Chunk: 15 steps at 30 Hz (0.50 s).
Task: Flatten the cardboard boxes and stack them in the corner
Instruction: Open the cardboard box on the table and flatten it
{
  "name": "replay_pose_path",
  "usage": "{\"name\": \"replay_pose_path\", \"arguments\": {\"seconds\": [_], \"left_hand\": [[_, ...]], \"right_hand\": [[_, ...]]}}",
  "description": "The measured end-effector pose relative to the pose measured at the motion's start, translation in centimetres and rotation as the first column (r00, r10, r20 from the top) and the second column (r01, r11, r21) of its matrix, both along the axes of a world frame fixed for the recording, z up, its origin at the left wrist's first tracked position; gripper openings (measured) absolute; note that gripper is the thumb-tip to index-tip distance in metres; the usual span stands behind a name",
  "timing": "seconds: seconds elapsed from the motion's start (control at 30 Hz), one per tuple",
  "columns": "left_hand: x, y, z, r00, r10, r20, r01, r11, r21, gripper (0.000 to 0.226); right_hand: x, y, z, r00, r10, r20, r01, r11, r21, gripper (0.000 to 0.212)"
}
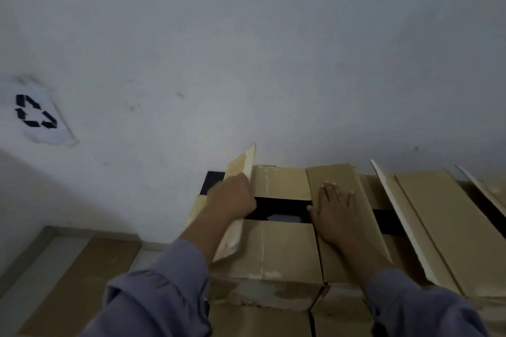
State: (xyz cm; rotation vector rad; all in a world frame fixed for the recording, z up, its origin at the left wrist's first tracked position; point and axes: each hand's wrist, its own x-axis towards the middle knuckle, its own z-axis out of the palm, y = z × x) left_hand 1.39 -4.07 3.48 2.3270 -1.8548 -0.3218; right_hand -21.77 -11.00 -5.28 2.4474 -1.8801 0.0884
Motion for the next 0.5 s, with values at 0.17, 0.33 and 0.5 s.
{"name": "replay_pose_path", "arguments": {"seconds": [0.17,0.33,0.5], "left_hand": [[4.8,2.4,2.4,0.942,0.252,0.222,-0.254,0.967,-0.019,0.033],[5.8,5.6,-5.1,0.893,0.328,0.309,-0.342,0.94,-0.009,0.066],[2.2,6.9,-9.8,0.925,0.38,-0.019,-0.381,0.924,-0.021,0.102]], "right_hand": [[0.3,-1.1,0.3,0.976,0.121,0.183,-0.095,0.985,-0.146,0.035],[0.8,-1.4,0.7,0.924,0.315,0.215,-0.281,0.944,-0.174,0.023],[1.2,-1.6,-0.2,0.871,0.486,-0.075,-0.492,0.86,-0.136,0.029]]}}
